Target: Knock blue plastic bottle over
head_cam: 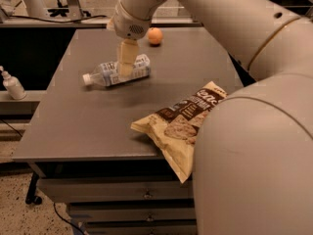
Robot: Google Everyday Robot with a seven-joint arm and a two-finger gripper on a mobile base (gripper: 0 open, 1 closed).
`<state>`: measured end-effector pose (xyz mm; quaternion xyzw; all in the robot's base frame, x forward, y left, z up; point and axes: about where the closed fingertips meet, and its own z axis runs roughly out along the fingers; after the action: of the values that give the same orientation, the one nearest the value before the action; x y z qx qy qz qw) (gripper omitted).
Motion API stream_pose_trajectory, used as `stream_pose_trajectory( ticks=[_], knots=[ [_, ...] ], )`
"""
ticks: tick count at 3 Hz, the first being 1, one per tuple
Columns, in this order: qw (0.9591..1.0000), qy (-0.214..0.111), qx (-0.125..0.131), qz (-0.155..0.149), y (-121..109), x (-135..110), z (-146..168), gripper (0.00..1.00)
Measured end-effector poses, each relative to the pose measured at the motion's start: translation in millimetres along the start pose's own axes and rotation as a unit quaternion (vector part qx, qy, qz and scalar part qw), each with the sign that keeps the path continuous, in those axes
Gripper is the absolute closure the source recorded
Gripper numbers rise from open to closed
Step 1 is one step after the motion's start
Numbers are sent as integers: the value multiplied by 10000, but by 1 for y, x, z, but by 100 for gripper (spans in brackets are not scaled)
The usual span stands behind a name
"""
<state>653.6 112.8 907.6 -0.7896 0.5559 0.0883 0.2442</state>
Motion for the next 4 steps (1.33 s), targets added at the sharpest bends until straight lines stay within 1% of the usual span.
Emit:
stream_pose_trajectory(
  ticks=[1,2,3,4],
  knots=[
    [9957,-720,512,273,3,1,-27,0],
    [9809,-1399,1172,667,7,18,-60,0],
    [9582,-1724,1937,1209,13,50,-91,0],
    [9467,-1717,2355,1369,0,65,-104,0]
  ],
)
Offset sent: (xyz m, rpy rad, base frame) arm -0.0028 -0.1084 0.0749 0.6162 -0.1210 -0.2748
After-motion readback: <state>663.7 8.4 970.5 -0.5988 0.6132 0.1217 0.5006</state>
